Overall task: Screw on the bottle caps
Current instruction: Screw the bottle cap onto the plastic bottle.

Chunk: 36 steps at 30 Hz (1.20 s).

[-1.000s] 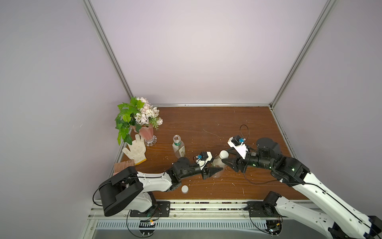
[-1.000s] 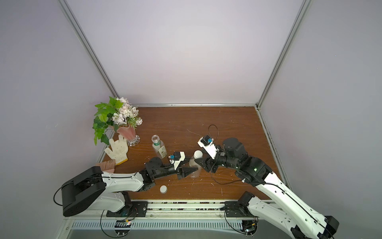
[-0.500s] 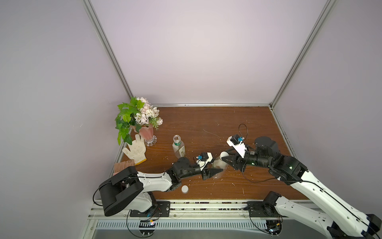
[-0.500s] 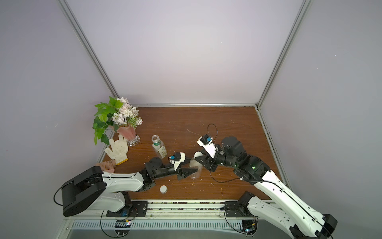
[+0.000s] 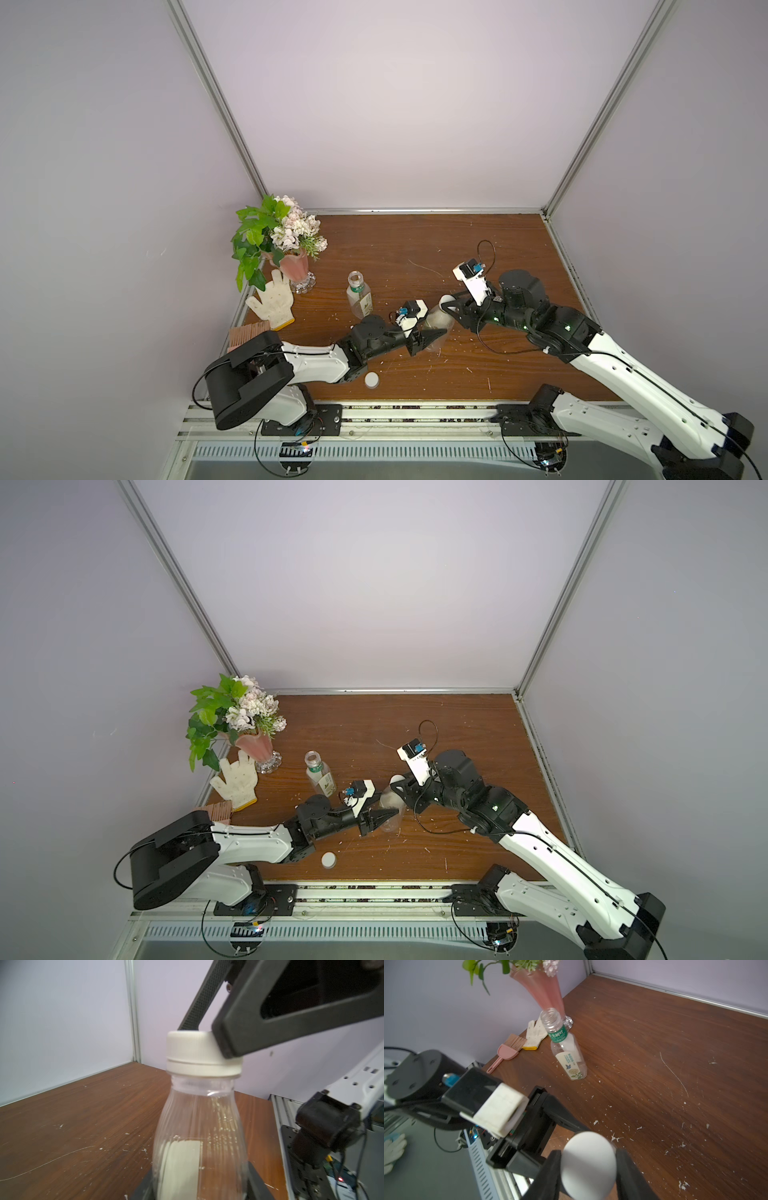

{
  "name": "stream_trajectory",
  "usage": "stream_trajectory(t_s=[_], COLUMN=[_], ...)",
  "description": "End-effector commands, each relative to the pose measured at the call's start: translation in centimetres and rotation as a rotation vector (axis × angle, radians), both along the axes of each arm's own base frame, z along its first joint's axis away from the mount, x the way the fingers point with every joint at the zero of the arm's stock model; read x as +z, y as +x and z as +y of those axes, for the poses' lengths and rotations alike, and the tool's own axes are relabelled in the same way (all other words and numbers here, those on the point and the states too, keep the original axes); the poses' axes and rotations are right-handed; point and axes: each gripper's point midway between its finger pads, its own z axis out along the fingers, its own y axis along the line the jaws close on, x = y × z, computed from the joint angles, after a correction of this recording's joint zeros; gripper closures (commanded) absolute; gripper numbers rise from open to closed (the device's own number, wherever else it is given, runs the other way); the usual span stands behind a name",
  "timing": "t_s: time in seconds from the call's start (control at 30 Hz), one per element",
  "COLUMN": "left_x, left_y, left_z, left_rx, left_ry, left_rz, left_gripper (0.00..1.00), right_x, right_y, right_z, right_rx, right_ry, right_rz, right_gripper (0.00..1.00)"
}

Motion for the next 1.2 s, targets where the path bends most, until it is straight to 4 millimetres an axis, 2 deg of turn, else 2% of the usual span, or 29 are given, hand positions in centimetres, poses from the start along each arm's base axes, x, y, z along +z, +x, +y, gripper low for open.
stream_trajectory(t_s=[0.0, 0.17, 0.3, 0.37, 0.53, 0.63, 0.77, 0.93, 1.17], left_x=[3.9, 3.7, 2.9, 2.7, 2.6, 3.2, 3.6, 3.9, 4.0], left_y=[2.4, 2.7, 2.7, 2.5, 0.4, -1.4, -2.7, -3.5, -3.7], left_z=[0.0, -0.9, -1.0, -0.8, -0.8, -0.4, -0.1, -0.2, -0.4], left_rx=[0.156, 0.179, 0.179, 0.174, 0.068, -0.040, -0.121, -0.173, -0.194], left_ry=[-0.080, -0.067, -0.050, -0.048, -0.068, -0.113, -0.129, -0.136, -0.139], left_rz=[-0.092, -0.095, -0.086, -0.081, -0.052, -0.045, -0.043, -0.043, -0.038], left_gripper=[0.52, 0.52, 0.52, 0.52, 0.52, 0.51, 0.51, 0.51, 0.51], right_x=[-0.8, -1.1, -0.2, 0.8, 3.3, 4.1, 4.0, 4.3, 3.7], right_y=[1.4, 1.1, 0.8, 0.6, -0.6, -2.0, -3.0, -4.6, -4.8], right_z=[-1.6, -1.4, -1.4, -1.5, -2.0, -1.9, -1.4, -0.2, 0.2], right_rx=[-0.229, -0.273, -0.252, -0.229, -0.087, 0.035, 0.123, 0.241, 0.277], right_ry=[0.055, 0.057, 0.055, 0.049, 0.046, 0.082, 0.107, 0.156, 0.139], right_rz=[0.080, 0.108, 0.092, 0.063, -0.069, -0.121, -0.136, -0.145, -0.131], right_gripper=[0.88, 0.88, 0.83, 0.76, 0.40, 0.29, 0.27, 0.32, 0.41])
